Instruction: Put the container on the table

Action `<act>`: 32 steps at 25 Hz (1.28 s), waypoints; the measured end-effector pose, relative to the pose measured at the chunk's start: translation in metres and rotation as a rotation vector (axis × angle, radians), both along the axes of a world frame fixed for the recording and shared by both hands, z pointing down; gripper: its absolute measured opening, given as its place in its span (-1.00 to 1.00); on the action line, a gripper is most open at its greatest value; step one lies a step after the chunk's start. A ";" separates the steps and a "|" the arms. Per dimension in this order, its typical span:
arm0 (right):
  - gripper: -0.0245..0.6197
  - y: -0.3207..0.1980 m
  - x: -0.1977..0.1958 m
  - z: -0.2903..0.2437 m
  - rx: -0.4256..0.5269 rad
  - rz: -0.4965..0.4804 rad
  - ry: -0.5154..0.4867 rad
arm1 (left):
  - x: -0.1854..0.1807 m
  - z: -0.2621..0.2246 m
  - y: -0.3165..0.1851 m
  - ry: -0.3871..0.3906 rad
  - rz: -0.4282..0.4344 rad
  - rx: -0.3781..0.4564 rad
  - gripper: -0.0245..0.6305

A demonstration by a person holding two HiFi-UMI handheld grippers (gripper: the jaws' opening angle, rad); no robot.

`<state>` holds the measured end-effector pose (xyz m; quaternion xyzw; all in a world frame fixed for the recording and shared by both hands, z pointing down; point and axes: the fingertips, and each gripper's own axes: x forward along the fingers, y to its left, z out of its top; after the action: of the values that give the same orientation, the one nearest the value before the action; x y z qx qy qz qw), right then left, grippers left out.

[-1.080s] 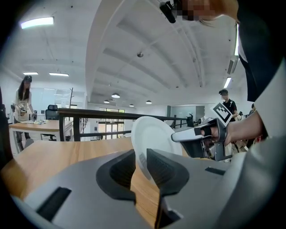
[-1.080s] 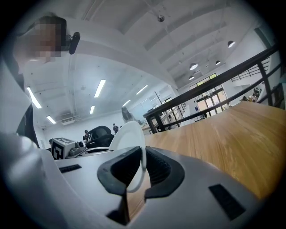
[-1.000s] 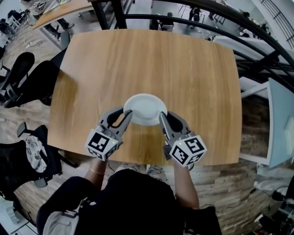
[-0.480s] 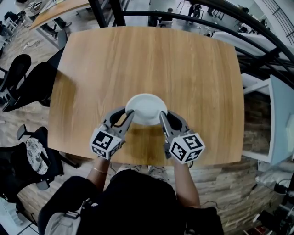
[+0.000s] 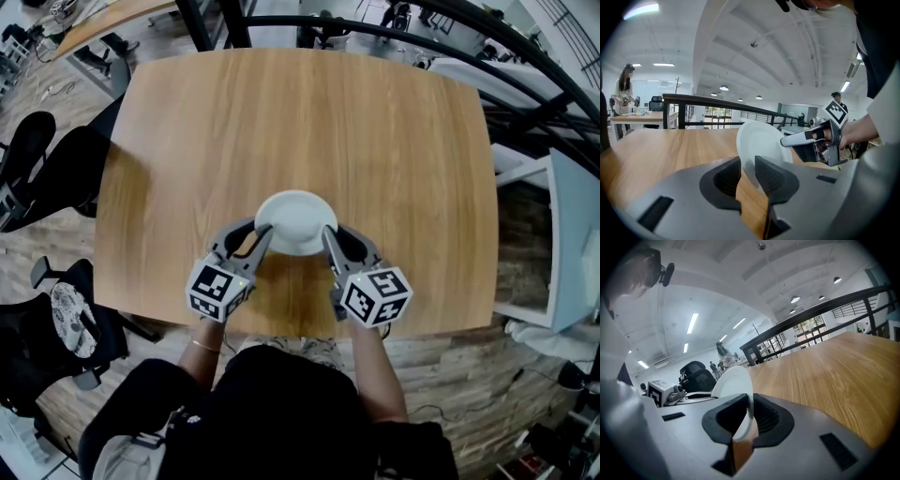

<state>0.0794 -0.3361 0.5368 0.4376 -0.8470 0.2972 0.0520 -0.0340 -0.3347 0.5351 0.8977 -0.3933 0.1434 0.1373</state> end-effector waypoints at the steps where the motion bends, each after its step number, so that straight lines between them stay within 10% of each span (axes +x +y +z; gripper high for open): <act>1: -0.84 0.000 0.000 0.003 -0.008 0.000 0.002 | 0.000 0.004 0.000 -0.003 0.005 -0.009 -0.67; 32: -0.67 -0.002 -0.002 0.066 -0.141 -0.006 0.102 | 0.001 0.059 -0.007 -0.053 0.011 -0.107 -0.60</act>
<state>0.0773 -0.3384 0.6025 0.4450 -0.8214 0.3335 0.1265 -0.0329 -0.3419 0.5937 0.8870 -0.3838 0.1889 0.1739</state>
